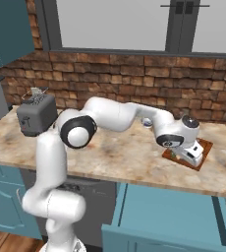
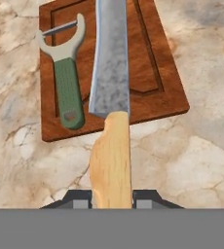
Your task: Open the drawer on the right and place the cutting tools on the cutting board.
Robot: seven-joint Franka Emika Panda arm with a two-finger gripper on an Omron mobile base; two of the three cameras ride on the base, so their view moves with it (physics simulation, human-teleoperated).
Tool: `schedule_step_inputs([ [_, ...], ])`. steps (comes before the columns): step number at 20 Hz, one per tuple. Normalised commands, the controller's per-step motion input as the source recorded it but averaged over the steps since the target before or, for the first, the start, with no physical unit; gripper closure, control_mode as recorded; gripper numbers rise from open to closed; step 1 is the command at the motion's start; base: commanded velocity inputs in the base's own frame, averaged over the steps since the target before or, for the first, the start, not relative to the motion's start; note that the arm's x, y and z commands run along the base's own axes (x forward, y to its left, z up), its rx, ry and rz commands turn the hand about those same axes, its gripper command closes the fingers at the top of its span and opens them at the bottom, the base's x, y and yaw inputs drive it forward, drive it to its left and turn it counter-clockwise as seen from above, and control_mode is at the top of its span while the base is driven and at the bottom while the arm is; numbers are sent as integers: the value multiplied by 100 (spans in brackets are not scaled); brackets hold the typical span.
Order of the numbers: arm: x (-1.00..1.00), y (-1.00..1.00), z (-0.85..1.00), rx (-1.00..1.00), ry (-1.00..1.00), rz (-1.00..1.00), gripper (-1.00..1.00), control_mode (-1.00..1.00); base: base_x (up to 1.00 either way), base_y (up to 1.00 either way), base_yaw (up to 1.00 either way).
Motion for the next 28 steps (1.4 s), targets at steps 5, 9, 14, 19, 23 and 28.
schedule_step_inputs([
  [5,27,-4,-5,0,0,0,100,-100,0,0,0],
  [9,40,0,-19,0,8,0,100,-100,0,0,0],
  [14,38,0,-14,0,14,0,100,-100,0,0,0],
  [19,30,-1,-3,0,11,0,100,-100,0,0,0],
  [23,35,-4,-17,0,13,0,100,-100,0,0,0],
  [28,9,-12,-17,0,4,0,100,-100,0,0,0],
])
